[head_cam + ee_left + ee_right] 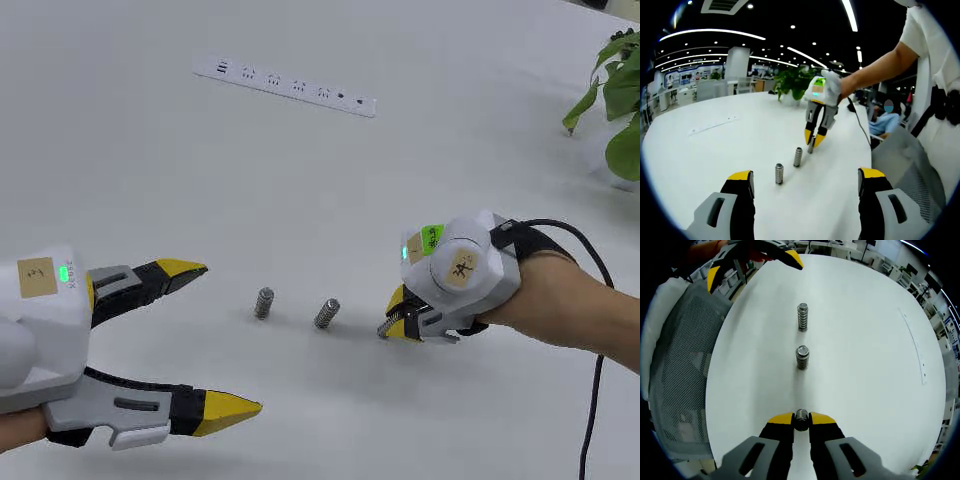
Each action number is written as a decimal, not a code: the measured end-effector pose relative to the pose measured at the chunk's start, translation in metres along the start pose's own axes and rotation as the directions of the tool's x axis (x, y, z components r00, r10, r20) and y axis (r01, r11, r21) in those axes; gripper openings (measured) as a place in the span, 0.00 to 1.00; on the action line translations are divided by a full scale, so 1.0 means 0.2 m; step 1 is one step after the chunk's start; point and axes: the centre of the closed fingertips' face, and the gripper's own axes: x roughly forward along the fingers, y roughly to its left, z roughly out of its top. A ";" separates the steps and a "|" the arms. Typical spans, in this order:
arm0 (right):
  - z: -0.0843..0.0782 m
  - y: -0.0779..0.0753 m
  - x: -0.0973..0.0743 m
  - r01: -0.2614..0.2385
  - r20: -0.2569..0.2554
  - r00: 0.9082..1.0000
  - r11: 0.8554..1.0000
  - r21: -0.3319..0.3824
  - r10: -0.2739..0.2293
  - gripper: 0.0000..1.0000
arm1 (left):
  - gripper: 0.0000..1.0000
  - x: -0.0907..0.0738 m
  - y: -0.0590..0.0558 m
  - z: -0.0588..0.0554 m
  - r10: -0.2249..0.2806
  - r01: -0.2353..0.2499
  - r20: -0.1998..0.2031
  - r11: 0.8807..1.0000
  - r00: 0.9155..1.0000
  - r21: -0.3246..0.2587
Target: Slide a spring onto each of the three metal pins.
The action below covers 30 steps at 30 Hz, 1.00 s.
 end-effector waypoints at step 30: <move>-0.02 0.01 -0.07 0.029 0.058 0.998 0.997 0.066 -0.033 0.30 | 0.99 -0.01 0.00 -0.02 0.019 -0.018 -0.026 0.999 0.999 0.038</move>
